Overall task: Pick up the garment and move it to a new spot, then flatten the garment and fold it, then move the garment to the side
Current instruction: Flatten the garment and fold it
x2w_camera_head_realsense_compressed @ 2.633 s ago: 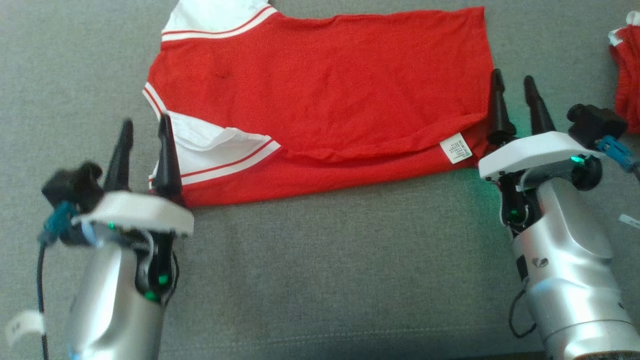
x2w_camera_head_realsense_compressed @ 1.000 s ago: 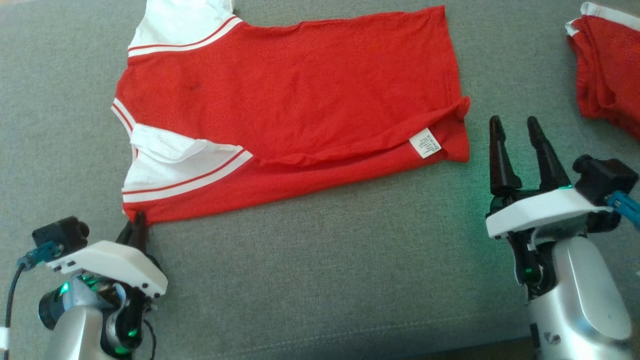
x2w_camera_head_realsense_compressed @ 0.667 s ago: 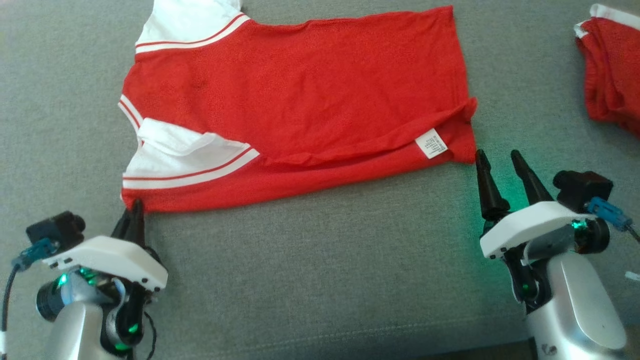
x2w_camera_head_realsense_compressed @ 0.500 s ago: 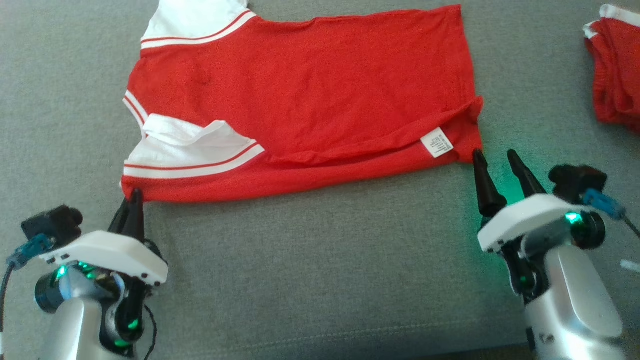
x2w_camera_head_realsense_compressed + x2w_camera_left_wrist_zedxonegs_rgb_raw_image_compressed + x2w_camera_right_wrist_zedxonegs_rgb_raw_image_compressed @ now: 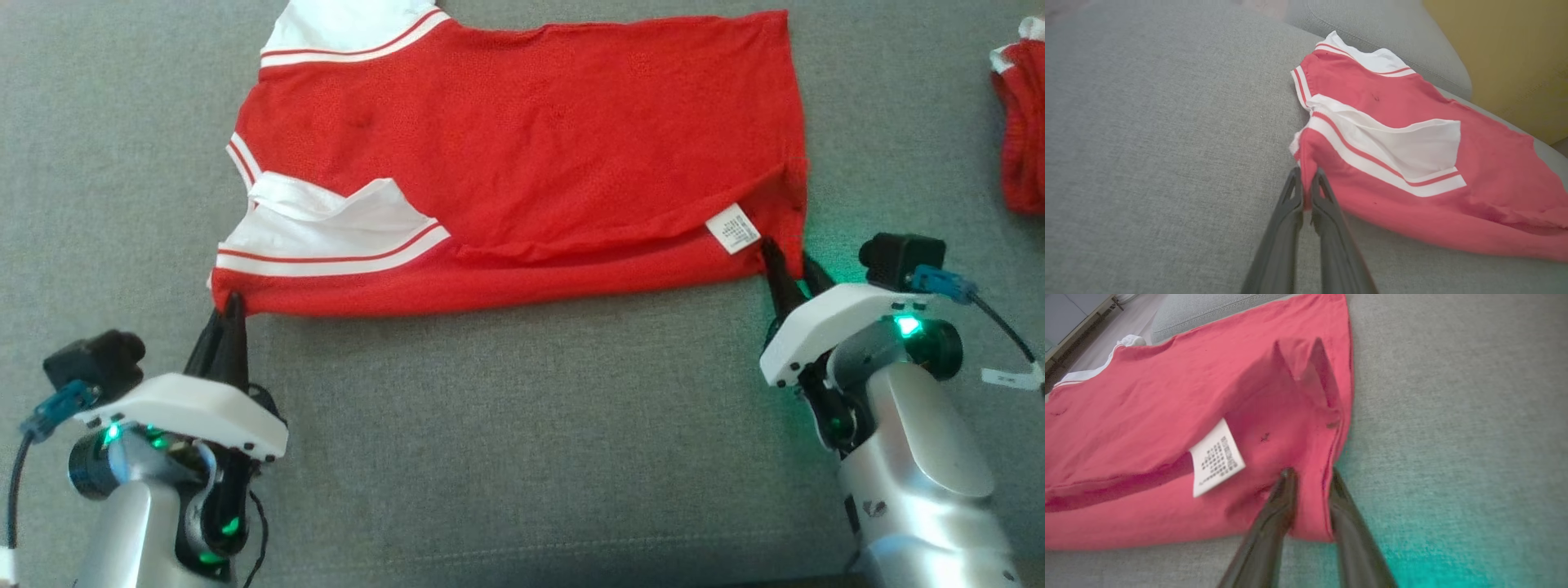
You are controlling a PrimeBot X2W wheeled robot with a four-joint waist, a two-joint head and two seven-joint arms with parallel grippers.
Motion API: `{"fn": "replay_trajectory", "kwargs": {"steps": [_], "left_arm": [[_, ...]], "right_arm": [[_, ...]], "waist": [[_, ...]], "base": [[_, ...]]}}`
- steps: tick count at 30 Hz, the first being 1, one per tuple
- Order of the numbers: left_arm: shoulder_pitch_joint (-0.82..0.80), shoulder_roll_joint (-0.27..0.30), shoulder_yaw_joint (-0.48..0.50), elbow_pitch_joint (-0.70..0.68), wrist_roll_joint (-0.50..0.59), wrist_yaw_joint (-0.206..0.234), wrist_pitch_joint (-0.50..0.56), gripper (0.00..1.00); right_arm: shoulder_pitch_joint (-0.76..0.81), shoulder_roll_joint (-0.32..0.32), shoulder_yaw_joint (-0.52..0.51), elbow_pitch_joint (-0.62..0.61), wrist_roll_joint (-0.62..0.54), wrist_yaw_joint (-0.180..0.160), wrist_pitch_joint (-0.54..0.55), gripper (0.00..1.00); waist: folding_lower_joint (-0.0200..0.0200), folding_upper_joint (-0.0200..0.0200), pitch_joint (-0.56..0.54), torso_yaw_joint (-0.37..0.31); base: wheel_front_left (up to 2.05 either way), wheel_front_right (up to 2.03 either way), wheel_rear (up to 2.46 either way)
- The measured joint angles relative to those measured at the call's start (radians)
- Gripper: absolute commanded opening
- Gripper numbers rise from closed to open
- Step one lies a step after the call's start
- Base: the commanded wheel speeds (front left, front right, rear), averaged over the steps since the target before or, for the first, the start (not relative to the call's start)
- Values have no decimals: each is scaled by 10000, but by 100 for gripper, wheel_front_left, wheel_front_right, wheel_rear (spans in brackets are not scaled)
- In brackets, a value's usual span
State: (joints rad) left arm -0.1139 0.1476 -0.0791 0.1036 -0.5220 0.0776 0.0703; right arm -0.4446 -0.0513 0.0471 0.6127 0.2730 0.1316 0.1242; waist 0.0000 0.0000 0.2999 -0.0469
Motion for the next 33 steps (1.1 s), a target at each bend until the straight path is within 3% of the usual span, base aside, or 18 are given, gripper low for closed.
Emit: {"fn": "replay_trajectory", "kwargs": {"steps": [2,8,16,23,33], "left_arm": [[-26,0,8,0,0,0,-63,0],[-143,21,40,-213,0,-8,-376,0],[11,174,138,-1290,29,15,-364,0],[1445,378,-69,-2240,117,88,58,0],[2888,52,-370,-2328,-88,192,73,0]], "right_arm": [[14,2,61,52,65,0,19,0],[81,10,88,-282,481,0,159,0],[833,-81,-184,-2249,940,0,1108,0],[2303,-314,-384,-3404,1486,0,2464,0],[3517,-612,-786,-4454,1501,0,3072,0]], "waist": [[0,0,-59,-10],[0,0,-302,-134],[0,0,-703,-272],[0,0,-818,-242],[0,0,-905,-29]], "base": [[0,0,0],[0,0,0],[0,0,0],[0,0,0],[0,0,0]]}}
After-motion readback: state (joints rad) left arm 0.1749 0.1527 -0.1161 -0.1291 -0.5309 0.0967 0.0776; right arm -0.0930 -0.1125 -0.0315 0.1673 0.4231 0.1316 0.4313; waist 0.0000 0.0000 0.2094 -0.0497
